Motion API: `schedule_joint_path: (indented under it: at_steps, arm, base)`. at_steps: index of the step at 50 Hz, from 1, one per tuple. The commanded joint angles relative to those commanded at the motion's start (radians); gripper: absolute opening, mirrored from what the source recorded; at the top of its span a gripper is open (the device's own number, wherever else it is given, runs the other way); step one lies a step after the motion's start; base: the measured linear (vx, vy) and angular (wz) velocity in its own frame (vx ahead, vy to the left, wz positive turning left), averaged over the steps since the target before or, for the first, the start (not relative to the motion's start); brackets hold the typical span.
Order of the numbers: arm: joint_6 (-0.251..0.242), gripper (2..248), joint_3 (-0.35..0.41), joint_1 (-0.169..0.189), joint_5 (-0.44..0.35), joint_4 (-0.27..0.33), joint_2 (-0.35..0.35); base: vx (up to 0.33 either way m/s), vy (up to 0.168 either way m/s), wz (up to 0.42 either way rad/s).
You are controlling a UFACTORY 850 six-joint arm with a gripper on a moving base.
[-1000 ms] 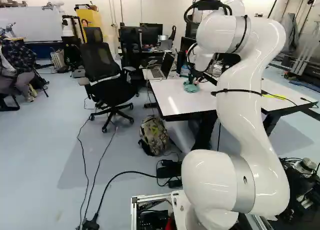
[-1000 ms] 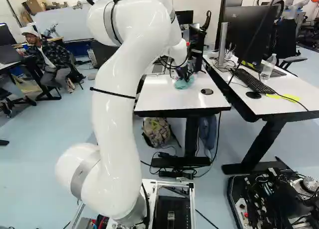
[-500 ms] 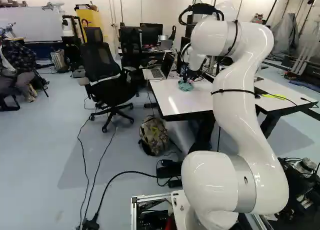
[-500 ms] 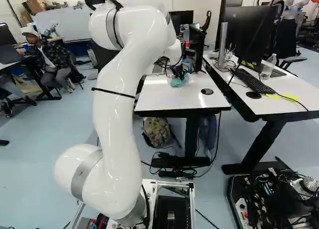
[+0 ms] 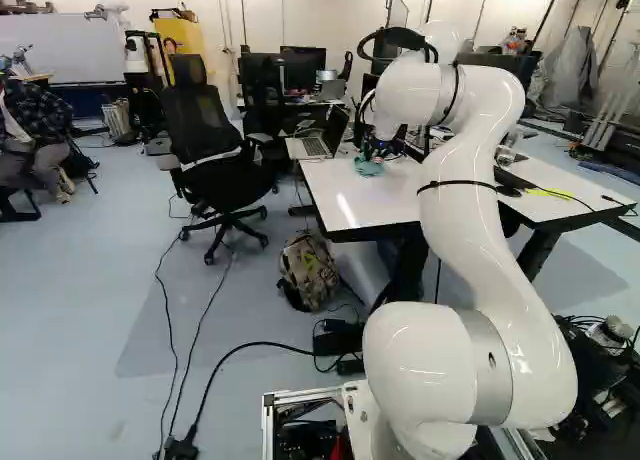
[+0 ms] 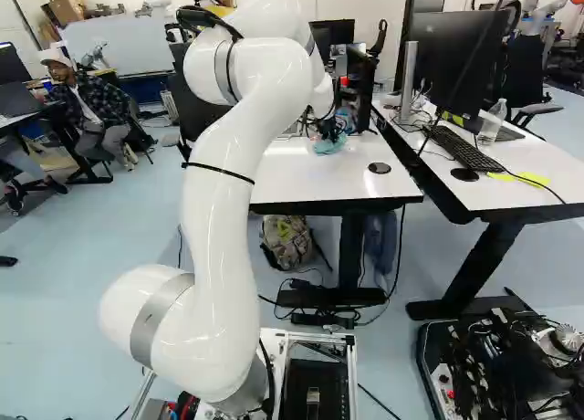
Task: Clean the table with the green towel
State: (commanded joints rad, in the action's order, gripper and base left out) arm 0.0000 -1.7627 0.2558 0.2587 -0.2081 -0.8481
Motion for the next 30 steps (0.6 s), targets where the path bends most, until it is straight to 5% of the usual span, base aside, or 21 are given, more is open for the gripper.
schedule_joint_path:
  at_steps: [30]
  arm:
    - [0.0,46,0.07,0.063,0.0,0.0,0.047]
  base:
    - [0.0,0.0,0.0]
